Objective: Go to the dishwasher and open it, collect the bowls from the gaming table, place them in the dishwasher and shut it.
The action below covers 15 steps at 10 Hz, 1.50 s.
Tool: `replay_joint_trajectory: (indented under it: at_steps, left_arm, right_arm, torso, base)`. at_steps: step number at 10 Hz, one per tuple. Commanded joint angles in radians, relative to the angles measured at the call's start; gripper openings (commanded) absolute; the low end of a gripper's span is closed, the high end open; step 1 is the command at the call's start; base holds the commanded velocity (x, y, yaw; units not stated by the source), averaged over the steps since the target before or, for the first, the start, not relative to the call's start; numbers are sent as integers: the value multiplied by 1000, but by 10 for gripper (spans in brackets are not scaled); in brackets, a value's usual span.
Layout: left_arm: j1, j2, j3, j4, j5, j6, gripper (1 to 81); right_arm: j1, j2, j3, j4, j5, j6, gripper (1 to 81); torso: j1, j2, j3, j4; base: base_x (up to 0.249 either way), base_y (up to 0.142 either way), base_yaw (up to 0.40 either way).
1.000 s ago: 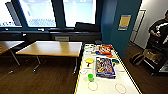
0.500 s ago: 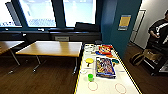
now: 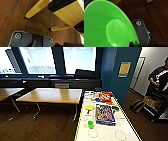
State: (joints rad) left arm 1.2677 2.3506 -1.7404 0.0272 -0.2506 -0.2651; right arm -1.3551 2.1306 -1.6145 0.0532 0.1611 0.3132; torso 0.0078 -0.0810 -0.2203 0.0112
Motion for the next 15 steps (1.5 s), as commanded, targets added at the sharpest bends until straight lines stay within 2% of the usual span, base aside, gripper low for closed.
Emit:
replay_joint_trajectory:
  at_steps: [1,3,5,8,10,13,15]
  left_arm:
    - [-129,-106,139,30,88,-2,811]
    - [-150,-103,165,31,114,-2,811]
    - [-205,-103,206,33,186,-2,811]
    - [-331,-97,271,19,324,-3,811]
    - [-418,-92,275,14,375,-9,811]
    - [-555,-89,279,-61,444,-16,811]
    - [-648,-82,271,-134,482,-17,811]
  right_arm:
    - [26,4,-73,-52,-32,-5,10]
    - [-6,-5,-71,-96,-28,-5,10]
    - [-63,17,-114,-137,-15,-5,10]
    - [-89,109,-217,-148,-11,-5,10]
    - [-68,151,-238,-148,-15,-5,10]
    - [-25,180,-232,-150,-55,-5,10]
    - [-11,195,-243,-150,-72,-3,10]
  torso:
    - [0,0,0,0]
    - [0,0,0,0]
    - [0,0,0,0]
    - [0,0,0,0]
    - [0,0,0,0]
    - [0,0,0,0]
    - [0,0,0,0]
  base:
    - [0,0,0]
    - [0,0,0]
    - [0,0,0]
    - [0,0,0]
    - [0,0,0]
    - [0,0,0]
    - [0,0,0]
